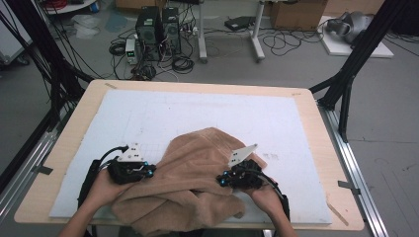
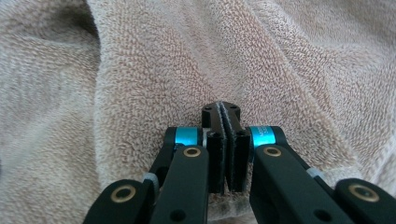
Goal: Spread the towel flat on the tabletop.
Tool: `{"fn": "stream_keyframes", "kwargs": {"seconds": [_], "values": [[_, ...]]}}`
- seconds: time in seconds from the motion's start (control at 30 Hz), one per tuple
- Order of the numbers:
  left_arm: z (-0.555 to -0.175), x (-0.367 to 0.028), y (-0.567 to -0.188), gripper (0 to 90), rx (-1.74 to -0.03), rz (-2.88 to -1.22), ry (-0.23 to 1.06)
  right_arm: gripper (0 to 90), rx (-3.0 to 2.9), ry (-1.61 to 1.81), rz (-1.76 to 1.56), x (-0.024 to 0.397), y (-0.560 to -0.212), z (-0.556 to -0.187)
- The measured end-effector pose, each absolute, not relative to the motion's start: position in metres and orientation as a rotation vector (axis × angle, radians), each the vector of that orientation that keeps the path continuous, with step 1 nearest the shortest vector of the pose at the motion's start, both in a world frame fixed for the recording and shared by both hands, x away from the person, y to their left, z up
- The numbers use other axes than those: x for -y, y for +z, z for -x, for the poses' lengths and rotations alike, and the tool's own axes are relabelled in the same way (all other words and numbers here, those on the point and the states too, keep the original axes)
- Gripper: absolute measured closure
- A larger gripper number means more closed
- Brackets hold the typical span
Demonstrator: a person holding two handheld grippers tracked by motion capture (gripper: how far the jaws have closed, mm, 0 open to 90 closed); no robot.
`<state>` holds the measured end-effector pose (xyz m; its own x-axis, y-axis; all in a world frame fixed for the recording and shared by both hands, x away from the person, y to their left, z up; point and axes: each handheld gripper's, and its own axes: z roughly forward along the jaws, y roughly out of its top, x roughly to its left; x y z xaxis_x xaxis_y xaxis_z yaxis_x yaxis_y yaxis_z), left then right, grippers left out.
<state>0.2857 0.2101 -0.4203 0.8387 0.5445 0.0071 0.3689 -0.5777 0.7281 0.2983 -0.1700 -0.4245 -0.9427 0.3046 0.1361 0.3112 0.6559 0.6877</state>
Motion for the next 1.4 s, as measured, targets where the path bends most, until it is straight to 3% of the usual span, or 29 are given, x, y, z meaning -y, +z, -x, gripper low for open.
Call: {"fn": "stream_keyframes", "kwargs": {"seconds": [0.4,0.53,0.67,0.8,0.93,1.03,1.23,1.33,1.4], "values": [[-0.221,-0.233,-0.411,85.3,-0.659,-2.194,0.303,88.8,2.851,-1.142,0.394,0.158,-0.422,-0.273],[-0.215,-0.228,-0.406,83.5,-0.613,-2.198,0.296,80.1,2.844,-1.180,0.394,0.164,-0.413,-0.267],[-0.230,-0.227,-0.392,71.1,-0.597,-2.143,0.323,72.3,2.852,-1.270,0.457,0.175,-0.396,-0.272],[-0.257,-0.224,-0.381,69.0,-0.594,-2.100,0.352,65.3,2.866,-1.343,0.593,0.190,-0.384,-0.284],[-0.284,-0.216,-0.383,63.6,-0.628,-2.083,0.390,59.9,2.867,-1.356,0.775,0.206,-0.390,-0.301],[-0.304,-0.205,-0.394,52.6,-0.680,-2.116,0.425,57.0,2.863,-1.321,0.873,0.212,-0.404,-0.308],[-0.335,-0.195,-0.420,52.7,-0.785,-2.211,0.390,57.1,2.882,-1.191,0.940,0.210,-0.432,-0.314],[-0.344,-0.195,-0.430,53.2,-0.828,-2.238,0.369,61.3,2.891,-1.177,0.939,0.209,-0.437,-0.315],[-0.347,-0.195,-0.435,62.5,-0.839,-2.254,0.339,69.0,2.888,-1.172,0.940,0.210,-0.437,-0.317]]}}
